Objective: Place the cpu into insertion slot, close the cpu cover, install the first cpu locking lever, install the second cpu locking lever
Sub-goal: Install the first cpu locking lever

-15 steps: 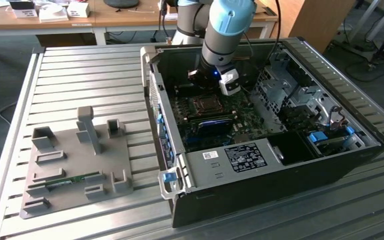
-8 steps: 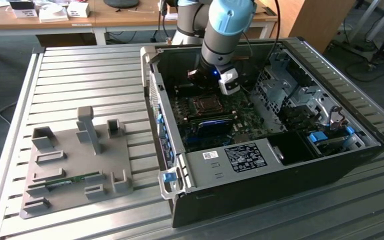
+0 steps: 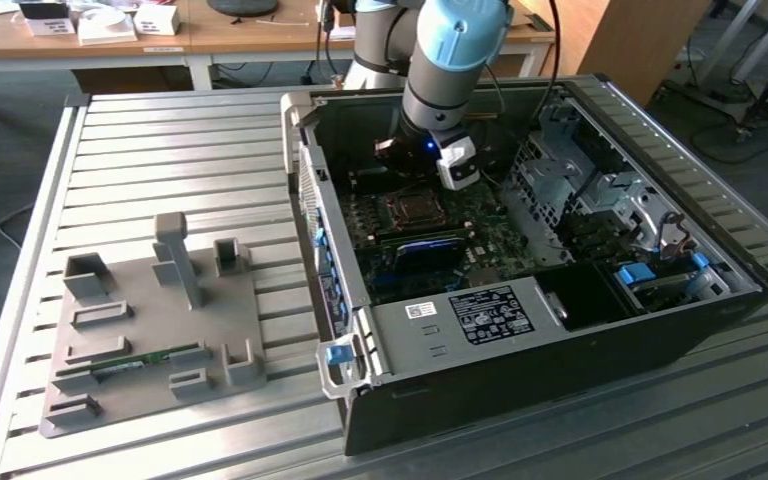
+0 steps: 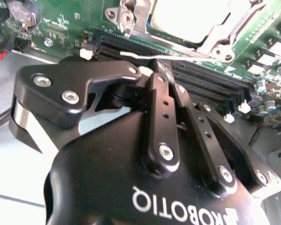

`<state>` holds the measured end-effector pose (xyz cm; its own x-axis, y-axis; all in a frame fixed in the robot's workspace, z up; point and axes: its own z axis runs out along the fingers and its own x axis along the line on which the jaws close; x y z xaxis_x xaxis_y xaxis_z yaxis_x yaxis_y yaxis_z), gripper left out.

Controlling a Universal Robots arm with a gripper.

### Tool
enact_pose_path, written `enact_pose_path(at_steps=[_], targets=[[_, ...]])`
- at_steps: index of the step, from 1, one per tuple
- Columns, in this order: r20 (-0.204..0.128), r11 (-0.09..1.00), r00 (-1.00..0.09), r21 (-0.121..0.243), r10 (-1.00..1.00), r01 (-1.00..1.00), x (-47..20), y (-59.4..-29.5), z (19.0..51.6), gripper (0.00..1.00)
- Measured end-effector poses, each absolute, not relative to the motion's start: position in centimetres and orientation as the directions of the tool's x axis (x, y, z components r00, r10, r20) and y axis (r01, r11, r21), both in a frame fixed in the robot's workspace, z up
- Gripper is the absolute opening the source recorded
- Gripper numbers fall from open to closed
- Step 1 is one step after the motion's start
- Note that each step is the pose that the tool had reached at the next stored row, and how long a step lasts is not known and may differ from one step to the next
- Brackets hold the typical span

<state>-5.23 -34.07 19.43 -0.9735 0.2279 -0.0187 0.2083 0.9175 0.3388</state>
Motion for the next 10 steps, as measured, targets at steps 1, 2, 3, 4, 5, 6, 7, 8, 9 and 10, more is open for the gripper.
enact_pose_path(at_steps=[1, 2, 3, 4, 5, 6, 7, 8, 9, 10], targets=[[-0.019, 0.917, -0.973, 0.339, 0.228, 0.208, -5.23, -34.07, 19.42, 0.11], [-0.019, 0.917, -0.973, 0.339, 0.228, 0.208, -5.23, -34.07, 19.42, 0.11], [-0.019, 0.917, -0.974, 0.339, 0.228, 0.208, -5.23, -34.07, 19.42, 0.11], [-0.019, 0.917, -0.974, 0.339, 0.228, 0.208, -5.23, -34.07, 19.42, 0.11], [-0.019, 0.917, -0.974, 0.339, 0.228, 0.208, -5.23, -34.07, 19.42, 0.11], [-0.019, 0.917, -0.974, 0.339, 0.228, 0.208, -5.23, -34.07, 19.42, 0.11], [-0.019, 0.917, -0.973, 0.339, 0.228, 0.208, -5.23, -34.07, 19.49, 0.11], [-0.019, 0.917, -0.973, 0.339, 0.228, 0.208, -5.23, -34.07, 19.61, 0.11], [-0.019, 0.917, -0.973, 0.339, 0.228, 0.208, -5.23, -34.07, 19.79, 0.11], [-0.019, 0.917, -0.973, 0.339, 0.228, 0.208, -5.23, -34.07, 19.99, 0.11]])
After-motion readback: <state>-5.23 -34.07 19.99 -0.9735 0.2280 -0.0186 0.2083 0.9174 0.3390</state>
